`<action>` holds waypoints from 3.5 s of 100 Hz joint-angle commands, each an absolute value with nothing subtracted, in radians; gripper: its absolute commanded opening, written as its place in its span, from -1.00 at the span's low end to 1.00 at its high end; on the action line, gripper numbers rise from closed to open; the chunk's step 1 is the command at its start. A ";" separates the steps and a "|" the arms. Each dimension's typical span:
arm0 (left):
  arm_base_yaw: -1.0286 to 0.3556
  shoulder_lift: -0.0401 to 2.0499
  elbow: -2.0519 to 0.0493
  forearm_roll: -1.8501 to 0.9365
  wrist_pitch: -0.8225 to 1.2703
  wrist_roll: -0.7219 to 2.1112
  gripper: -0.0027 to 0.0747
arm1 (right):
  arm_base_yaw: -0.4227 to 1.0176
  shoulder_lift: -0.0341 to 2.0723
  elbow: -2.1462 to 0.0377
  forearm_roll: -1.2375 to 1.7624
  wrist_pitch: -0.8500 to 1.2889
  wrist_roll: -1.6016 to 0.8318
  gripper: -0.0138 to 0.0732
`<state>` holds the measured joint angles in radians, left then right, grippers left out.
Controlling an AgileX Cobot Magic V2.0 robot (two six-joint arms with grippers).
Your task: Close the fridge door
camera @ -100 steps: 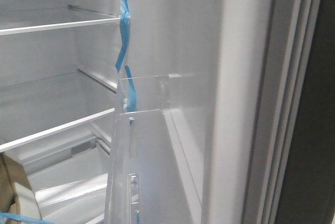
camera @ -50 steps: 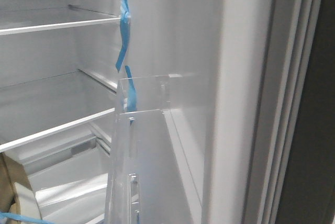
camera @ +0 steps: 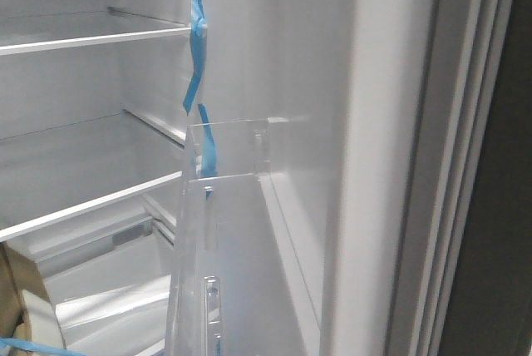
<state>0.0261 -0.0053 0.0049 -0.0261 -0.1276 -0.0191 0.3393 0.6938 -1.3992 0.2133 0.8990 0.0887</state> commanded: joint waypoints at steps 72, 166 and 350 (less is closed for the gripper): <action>0.025 -0.016 0.040 -0.030 -0.200 -0.023 -0.98 | 0.343 0.634 -1.583 0.217 0.978 0.399 -0.78; 0.025 -0.016 0.040 -0.030 -0.200 -0.023 -0.98 | 0.343 0.824 -1.581 0.425 0.960 0.348 -0.78; 0.025 -0.016 0.040 -0.030 -0.200 -0.023 -0.98 | 0.343 1.047 -1.603 0.908 0.909 -0.108 -0.78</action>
